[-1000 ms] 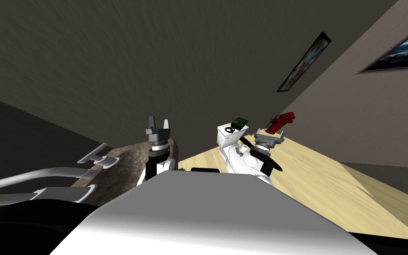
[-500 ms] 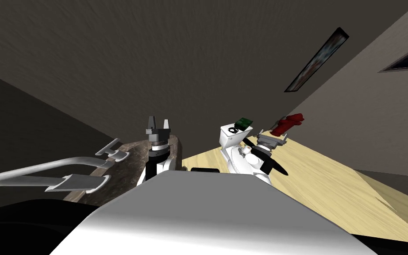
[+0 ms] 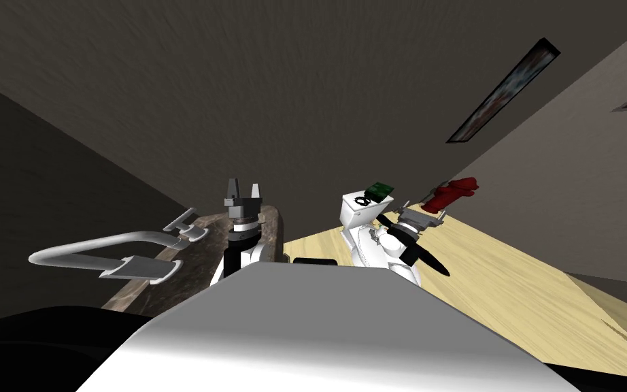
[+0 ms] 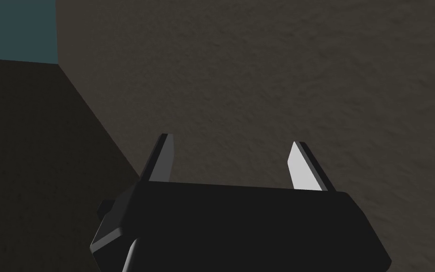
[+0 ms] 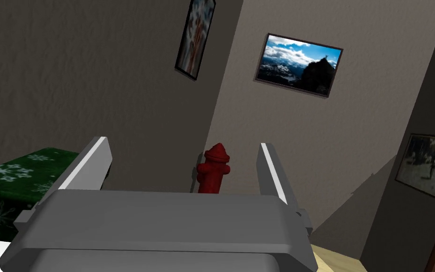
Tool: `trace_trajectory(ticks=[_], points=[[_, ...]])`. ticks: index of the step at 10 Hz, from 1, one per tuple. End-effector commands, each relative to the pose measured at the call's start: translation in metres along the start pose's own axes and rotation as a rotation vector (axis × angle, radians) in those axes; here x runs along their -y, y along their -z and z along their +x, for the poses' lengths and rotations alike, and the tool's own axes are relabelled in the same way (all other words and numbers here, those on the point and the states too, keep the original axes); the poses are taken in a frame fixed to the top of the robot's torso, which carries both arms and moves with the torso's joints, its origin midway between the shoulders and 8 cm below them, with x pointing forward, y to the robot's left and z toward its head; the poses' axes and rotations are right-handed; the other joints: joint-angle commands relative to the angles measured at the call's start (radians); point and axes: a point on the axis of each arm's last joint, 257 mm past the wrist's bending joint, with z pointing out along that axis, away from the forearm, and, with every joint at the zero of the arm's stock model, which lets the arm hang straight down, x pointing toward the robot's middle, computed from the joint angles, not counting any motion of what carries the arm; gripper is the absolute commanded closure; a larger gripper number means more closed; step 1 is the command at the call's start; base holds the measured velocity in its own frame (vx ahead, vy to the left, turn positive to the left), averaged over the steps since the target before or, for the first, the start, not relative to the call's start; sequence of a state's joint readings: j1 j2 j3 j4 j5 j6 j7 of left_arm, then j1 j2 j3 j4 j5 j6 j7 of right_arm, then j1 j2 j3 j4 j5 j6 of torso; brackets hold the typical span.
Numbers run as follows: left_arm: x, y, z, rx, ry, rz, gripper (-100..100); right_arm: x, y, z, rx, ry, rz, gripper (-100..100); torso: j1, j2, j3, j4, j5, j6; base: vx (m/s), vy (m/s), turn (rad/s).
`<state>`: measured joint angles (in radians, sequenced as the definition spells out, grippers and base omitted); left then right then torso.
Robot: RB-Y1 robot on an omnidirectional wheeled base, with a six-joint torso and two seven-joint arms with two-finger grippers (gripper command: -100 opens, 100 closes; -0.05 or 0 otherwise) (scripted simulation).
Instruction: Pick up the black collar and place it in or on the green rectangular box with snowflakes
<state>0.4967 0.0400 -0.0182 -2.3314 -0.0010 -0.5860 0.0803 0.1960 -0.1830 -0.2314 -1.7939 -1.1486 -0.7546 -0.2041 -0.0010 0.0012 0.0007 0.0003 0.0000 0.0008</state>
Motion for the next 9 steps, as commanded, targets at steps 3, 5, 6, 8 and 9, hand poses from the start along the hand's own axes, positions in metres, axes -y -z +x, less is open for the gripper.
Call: trace_trajectory(ticks=[3,5,6,8,9], points=[[0.0,0.0,0.0,0.0,0.0,0.0,0,-0.009,-0.008,-0.024,0.071,-0.086,-0.048,-100,-0.001,-0.001,-0.001,0.0,0.0,0.0,0.014,-0.005,0.062],[0.0,0.0,0.0,0.0,0.0,0.0,0,-0.017,-0.013,-0.043,0.124,-0.154,-0.093,-100,-0.001,-0.002,-0.001,0.0,0.0,-0.001,0.042,-0.011,0.139],[0.0,0.0,0.0,0.0,0.0,0.0,0,-0.017,-0.012,-0.045,0.131,-0.162,-0.095,-100,-0.001,-0.003,-0.002,-0.001,0.0,0.0,0.0,0.0,0.0],[0.0,0.0,0.0,0.0,0.0,0.0,0,-0.017,-0.012,-0.045,0.131,-0.162,-0.095,-100,0.0,0.001,0.0,0.0,0.0,0.0,-0.017,0.005,-0.057],[0.0,0.0,0.0,0.0,0.0,0.0,0,-0.017,-0.012,-0.045,0.131,-0.162,-0.095,-100,0.0,0.001,0.001,0.0,0.0,0.0,-0.004,0.001,-0.014]])
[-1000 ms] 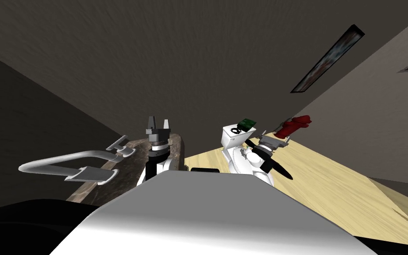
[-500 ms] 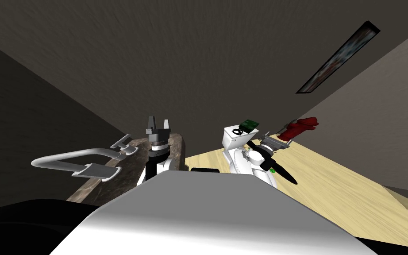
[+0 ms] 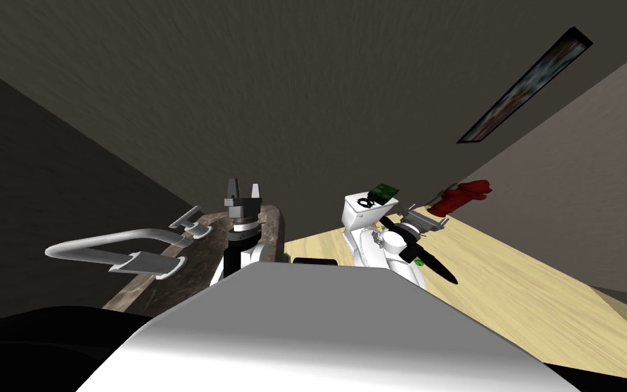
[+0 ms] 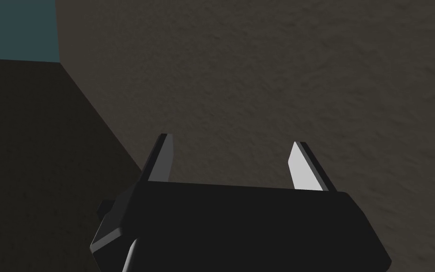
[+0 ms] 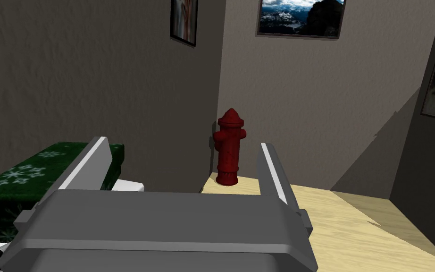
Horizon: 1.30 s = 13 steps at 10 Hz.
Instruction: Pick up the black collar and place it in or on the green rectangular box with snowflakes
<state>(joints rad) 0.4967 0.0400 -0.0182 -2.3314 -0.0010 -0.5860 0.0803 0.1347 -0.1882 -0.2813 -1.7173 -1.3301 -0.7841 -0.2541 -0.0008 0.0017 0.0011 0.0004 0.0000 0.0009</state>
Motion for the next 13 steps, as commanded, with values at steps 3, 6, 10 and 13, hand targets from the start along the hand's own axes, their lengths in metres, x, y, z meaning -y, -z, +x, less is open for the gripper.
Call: trace_trajectory(ticks=[3,6,10,13], points=[[0.0,0.0,0.0,0.0,0.0,0.0,0,0.0,0.0,0.0,0.0,0.0,0.0,-100,0.0,0.0,0.0,0.0,0.0,0.0,-0.002,0.0,-0.001],[0.0,0.0,0.0,0.0,0.0,0.0,0,-0.013,0.006,-0.013,0.042,-0.044,-0.028,-100,-0.002,0.0,0.0,0.0,0.0,0.0,0.001,-0.03,0.065],[0.0,0.0,0.0,0.0,0.0,0.0,0,-0.04,0.017,-0.036,0.115,-0.116,-0.086,-100,-0.004,0.001,0.001,0.0,-0.001,0.0,-0.019,-0.056,0.09],[0.0,0.0,0.0,0.0,0.0,0.0,0,-0.066,0.029,-0.055,0.176,-0.175,-0.144,-100,-0.004,0.002,0.001,0.0,-0.001,0.0,-0.035,-0.057,0.115]])
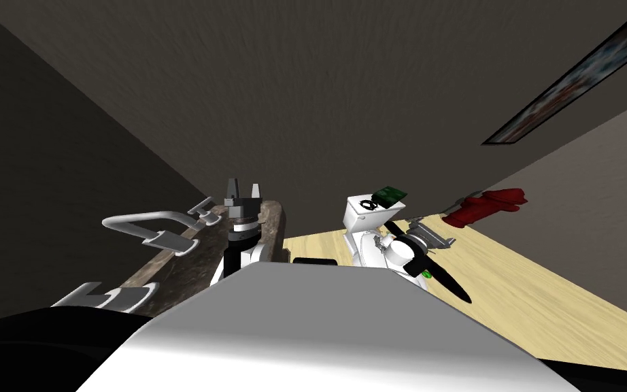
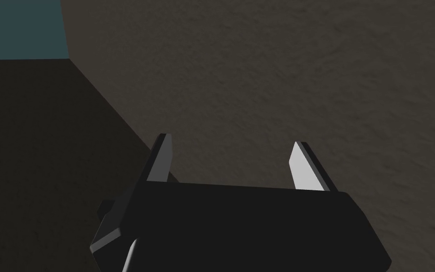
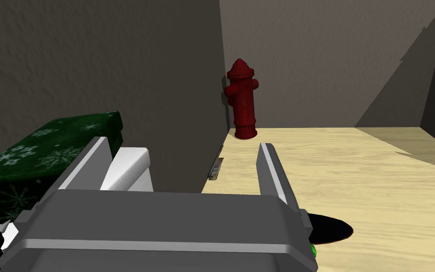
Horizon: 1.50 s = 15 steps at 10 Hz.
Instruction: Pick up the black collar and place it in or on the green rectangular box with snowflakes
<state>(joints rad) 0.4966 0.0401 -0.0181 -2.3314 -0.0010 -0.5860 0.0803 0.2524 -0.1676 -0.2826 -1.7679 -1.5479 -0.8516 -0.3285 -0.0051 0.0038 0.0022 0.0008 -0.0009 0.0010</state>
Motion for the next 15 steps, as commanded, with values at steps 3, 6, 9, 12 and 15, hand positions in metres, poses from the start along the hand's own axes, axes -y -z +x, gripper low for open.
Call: trace_trajectory(ticks=[3,6,9,12,15], points=[[0.0,0.0,0.0,0.0,0.0,0.0,0,-0.027,0.006,-0.015,0.06,-0.063,-0.058,-100,0.0,0.0,0.0,0.0,0.0,0.0,-0.042,-0.058,0.085],[0.0,0.0,0.0,0.0,0.0,0.0,0,-0.048,0.011,-0.026,0.105,-0.112,-0.104,-100,0.0,-0.001,0.0,0.0,0.0,0.0,-0.031,-0.051,0.106],[0.0,0.0,0.0,0.0,0.0,0.0,0,-0.066,0.018,-0.038,0.152,-0.167,-0.15,-100,0.001,-0.001,-0.001,0.0,0.0,0.0,-0.024,-0.039,0.083],[0.0,0.0,0.0,0.0,0.0,0.0,0,-0.085,0.029,-0.053,0.215,-0.254,-0.207,-100,0.001,-0.003,-0.002,0.0,0.0,0.0,-0.002,-0.041,0.084],[0.0,0.0,0.0,0.0,0.0,0.0,0,-0.09,0.037,-0.063,0.258,-0.318,-0.238,-100,0.002,-0.004,-0.002,-0.001,0.0,0.0,0.023,-0.022,0.043]])
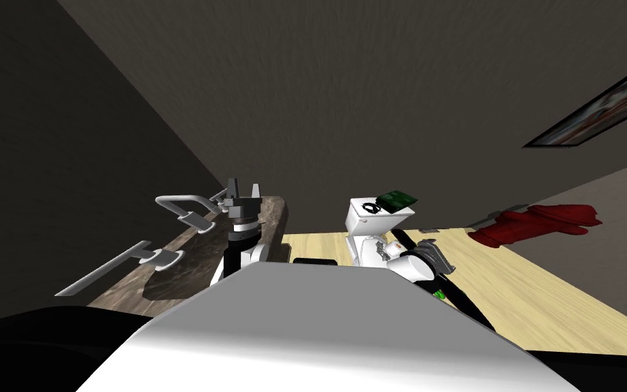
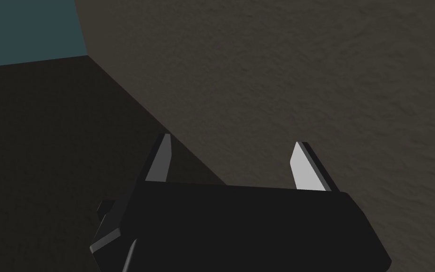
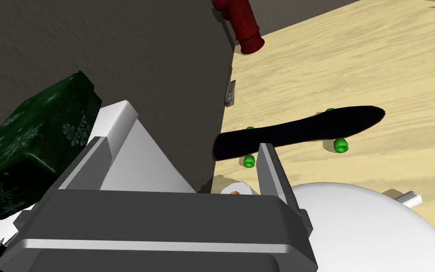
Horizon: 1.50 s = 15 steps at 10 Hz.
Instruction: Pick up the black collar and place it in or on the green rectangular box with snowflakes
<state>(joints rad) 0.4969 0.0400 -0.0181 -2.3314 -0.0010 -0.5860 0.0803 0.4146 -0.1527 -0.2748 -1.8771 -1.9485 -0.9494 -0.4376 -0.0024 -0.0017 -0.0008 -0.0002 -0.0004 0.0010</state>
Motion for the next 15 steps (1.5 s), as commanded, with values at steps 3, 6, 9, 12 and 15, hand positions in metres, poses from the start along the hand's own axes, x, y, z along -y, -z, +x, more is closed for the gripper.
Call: trace_trajectory(ticks=[3,6,9,12,15], points=[[0.0,0.0,0.0,0.0,0.0,0.0,0,-0.007,0.006,-0.015,0.069,-0.09,-0.035,-100,0.0,0.0,0.0,0.0,0.0,0.0,0.037,-0.019,0.027],[0.0,0.0,0.0,0.0,0.0,0.0,0,-0.008,0.012,-0.028,0.128,-0.164,-0.055,-100,0.001,-0.002,-0.001,0.0,0.0,0.0,0.066,-0.013,0.009],[0.0,0.0,0.0,0.0,0.0,0.0,0,-0.005,0.02,-0.045,0.196,-0.244,-0.076,-100,0.001,-0.004,-0.002,-0.001,0.0,0.0,0.091,-0.005,-0.001],[0.0,0.0,0.0,0.0,0.0,0.0,0,0.001,0.03,-0.061,0.262,-0.319,-0.095,-100,0.001,-0.007,-0.004,-0.002,0.0,0.0,0.118,-0.001,-0.011],[0.0,0.0,0.0,0.0,0.0,0.0,0,0.013,0.048,-0.083,0.354,-0.427,-0.12,-100,0.002,-0.005,-0.003,-0.001,0.0,0.0,0.107,0.003,-0.015]])
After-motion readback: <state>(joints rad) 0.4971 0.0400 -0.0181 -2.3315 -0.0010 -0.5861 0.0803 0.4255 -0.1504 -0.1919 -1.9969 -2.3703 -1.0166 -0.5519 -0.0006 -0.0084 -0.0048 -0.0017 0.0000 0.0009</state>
